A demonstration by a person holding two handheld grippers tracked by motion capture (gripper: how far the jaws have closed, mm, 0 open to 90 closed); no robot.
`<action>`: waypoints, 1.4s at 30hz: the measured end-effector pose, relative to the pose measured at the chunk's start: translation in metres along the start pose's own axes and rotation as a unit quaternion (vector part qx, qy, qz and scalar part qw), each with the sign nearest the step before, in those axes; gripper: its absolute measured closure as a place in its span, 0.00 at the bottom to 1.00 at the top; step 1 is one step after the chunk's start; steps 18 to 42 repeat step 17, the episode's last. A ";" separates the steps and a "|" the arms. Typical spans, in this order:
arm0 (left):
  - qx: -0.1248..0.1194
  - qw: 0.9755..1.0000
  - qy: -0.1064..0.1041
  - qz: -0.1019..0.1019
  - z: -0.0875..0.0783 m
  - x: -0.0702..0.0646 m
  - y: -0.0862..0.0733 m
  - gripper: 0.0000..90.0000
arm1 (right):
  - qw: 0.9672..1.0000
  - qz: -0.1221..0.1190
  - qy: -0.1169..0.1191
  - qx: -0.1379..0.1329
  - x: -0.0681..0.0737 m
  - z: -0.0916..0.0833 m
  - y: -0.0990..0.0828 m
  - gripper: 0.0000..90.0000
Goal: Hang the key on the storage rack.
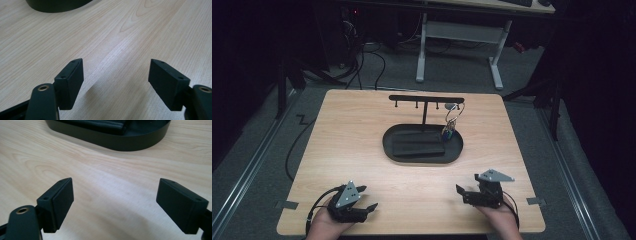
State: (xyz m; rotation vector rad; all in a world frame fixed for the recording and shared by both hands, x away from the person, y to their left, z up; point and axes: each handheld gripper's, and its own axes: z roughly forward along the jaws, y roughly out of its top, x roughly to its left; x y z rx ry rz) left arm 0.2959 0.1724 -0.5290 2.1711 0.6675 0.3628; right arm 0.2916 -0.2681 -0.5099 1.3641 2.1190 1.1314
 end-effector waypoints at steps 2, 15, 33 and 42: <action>0.003 1.000 0.001 -0.003 0.001 -0.002 0.000 0.32 | 1.000 -0.011 0.008 -0.018 0.006 -0.006 -0.016 0.15; 0.003 1.000 0.002 -0.007 0.005 -0.009 0.004 0.32 | 1.000 0.000 0.013 -0.026 -0.009 -0.016 -0.021 0.14; 0.005 1.000 0.000 -0.015 0.003 -0.007 0.005 0.32 | 1.000 -0.006 0.006 -0.025 -0.008 -0.016 -0.021 0.14; 0.005 1.000 0.000 -0.015 0.003 -0.007 0.005 0.32 | 1.000 -0.006 0.006 -0.025 -0.008 -0.016 -0.021 0.14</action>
